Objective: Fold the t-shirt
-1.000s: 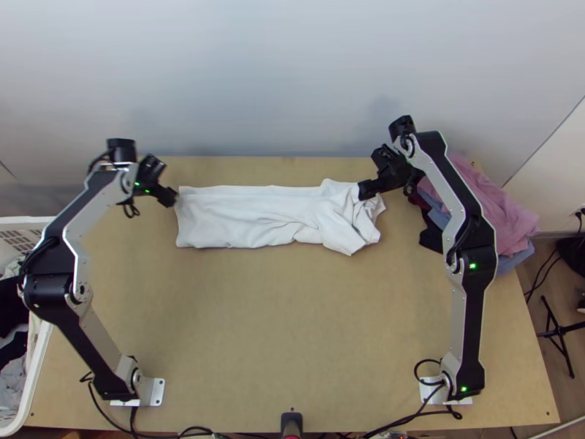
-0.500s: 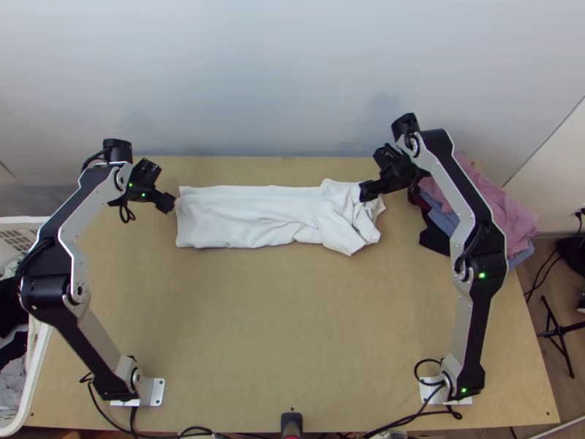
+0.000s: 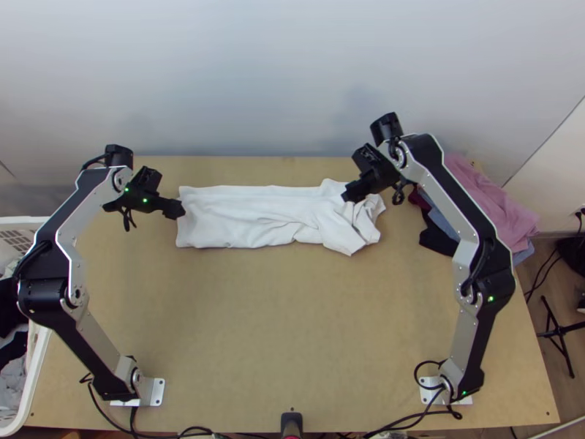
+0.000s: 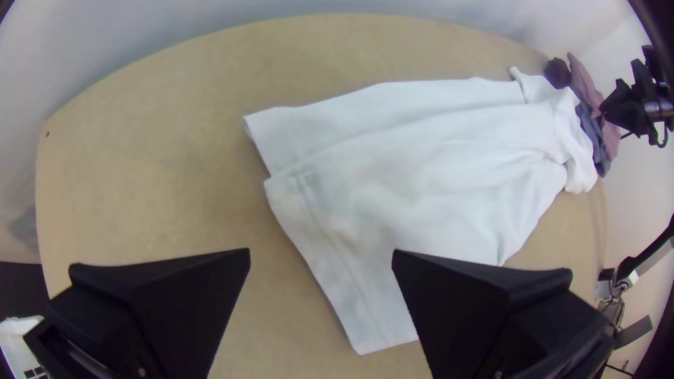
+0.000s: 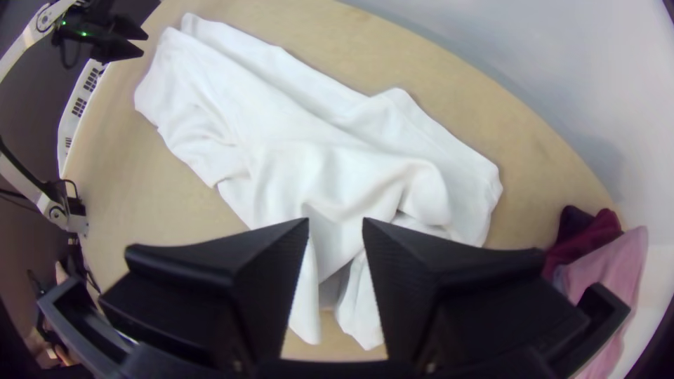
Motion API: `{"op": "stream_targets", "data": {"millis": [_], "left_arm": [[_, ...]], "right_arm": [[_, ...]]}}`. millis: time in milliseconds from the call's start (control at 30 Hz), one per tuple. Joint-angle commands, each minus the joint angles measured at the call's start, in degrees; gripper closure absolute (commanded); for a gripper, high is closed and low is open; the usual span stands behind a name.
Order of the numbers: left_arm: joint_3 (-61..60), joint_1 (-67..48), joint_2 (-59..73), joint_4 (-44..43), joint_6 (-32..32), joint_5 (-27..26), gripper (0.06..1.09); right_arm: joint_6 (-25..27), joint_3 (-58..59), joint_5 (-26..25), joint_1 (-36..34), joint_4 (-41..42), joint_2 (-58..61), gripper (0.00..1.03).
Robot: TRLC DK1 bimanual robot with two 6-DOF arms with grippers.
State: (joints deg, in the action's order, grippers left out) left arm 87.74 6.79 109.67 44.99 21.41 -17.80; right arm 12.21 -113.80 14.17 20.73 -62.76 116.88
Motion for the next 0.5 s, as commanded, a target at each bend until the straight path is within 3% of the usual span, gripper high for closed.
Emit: {"op": "stream_targets", "data": {"millis": [0,467], "left_arm": [[-0.4,1.1,1.0,1.2,-1.2,-2.5,0.1],[1.9,1.6,5.2,-0.7,-5.1,-4.4,0.1]], "right_arm": [[-0.6,5.7,0.2,3.6,9.5,-3.0,1.0],[0.3,13.3,1.6,4.8,18.9,1.6,1.0]]}}
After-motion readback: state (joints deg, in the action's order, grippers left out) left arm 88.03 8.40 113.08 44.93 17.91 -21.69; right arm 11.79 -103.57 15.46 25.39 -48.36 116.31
